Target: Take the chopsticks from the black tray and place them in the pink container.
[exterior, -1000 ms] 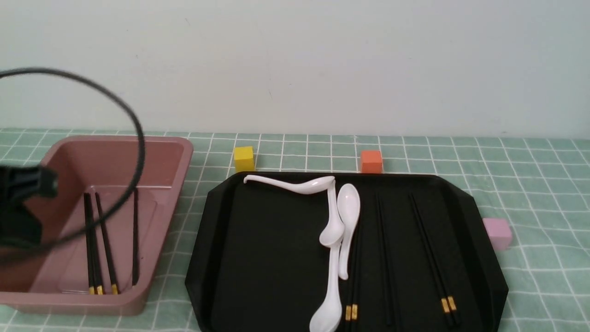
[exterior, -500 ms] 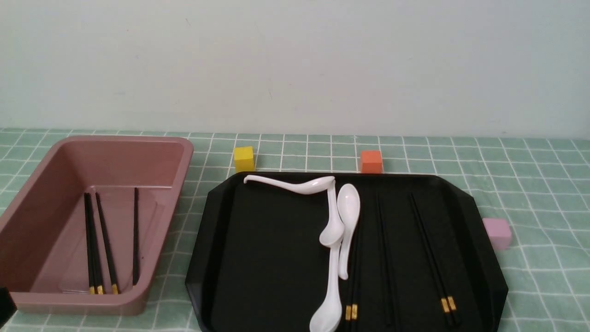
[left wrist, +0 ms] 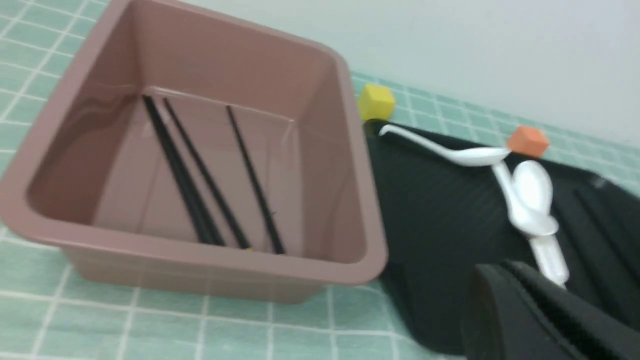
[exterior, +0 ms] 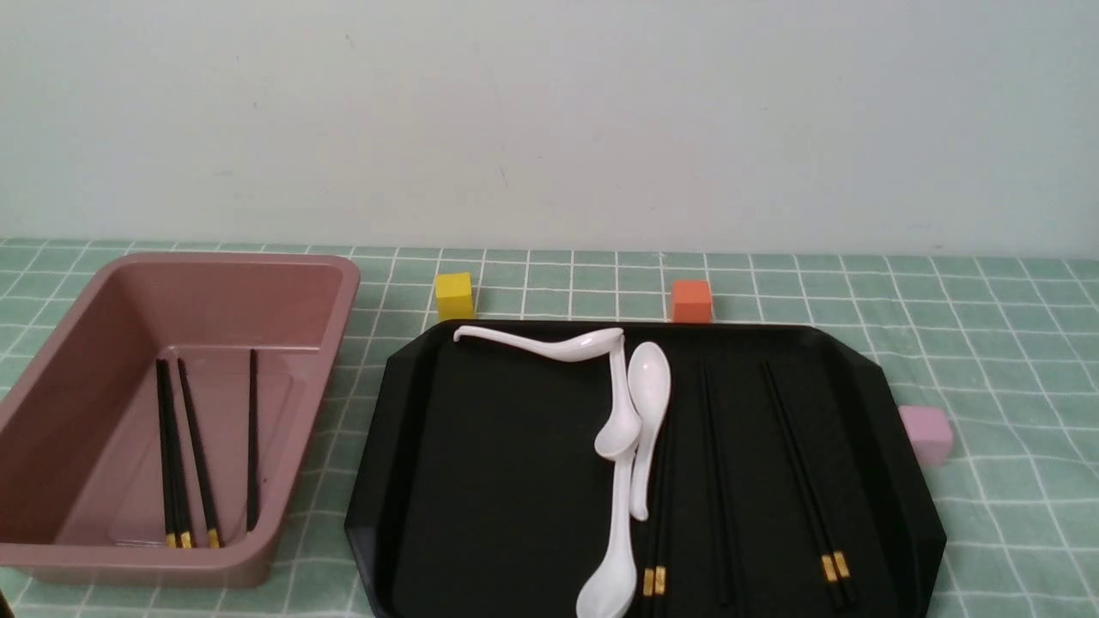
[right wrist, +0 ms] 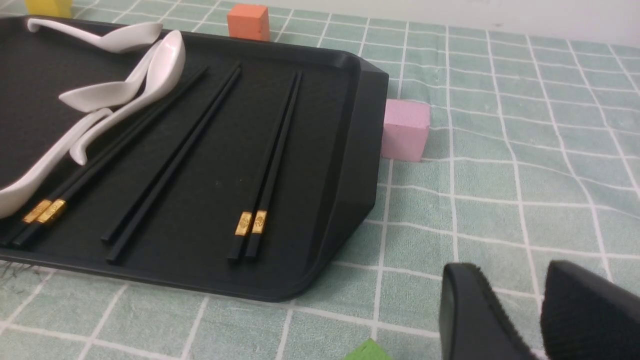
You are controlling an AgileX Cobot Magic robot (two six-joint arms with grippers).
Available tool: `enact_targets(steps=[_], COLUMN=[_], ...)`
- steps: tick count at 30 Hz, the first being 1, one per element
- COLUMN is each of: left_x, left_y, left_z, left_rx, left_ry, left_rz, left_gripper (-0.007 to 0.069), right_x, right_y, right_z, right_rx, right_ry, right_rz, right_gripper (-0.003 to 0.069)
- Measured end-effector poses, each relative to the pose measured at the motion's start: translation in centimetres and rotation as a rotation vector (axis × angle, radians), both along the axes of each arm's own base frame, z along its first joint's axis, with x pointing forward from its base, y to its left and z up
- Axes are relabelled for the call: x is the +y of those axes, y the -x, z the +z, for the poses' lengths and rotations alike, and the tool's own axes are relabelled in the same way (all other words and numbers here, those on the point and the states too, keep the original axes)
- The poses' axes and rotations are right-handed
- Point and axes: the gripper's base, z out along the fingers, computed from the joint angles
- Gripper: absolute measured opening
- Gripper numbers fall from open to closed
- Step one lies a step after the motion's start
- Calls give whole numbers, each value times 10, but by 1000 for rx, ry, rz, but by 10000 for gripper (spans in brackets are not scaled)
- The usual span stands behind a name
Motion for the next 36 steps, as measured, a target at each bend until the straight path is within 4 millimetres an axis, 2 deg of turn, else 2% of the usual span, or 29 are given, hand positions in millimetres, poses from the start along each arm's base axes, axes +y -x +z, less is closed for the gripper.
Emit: enact_targets(steps=[4,6,8,10,14,22,36], left_x=[2,4,5,7,9,10,10], left_y=[-5,-9,-10,-11,-10,-10,-10], left_z=[-15,-33,-39,-60,-82,-89,-89], left_rx=[14,8,2,-7,-22,5,7], left_ry=[-4,-10,-16,-35,-68,-66,-68], left_rz=[16,39,47,69,69,60,61], left_gripper=[-13,-13,-13,-12,-12,-9,-1], right_x=[0,0,0,0,0,0,0], right_y=[0,0,0,0,0,0,0], right_z=[0,0,0,0,0,0,0], right_rx=[0,0,0,0,0,0,0], right_ry=[0,0,0,0,0,0,0], right_rz=[0,0,0,0,0,0,0], right_gripper=[240,240,240,240,240,240,240])
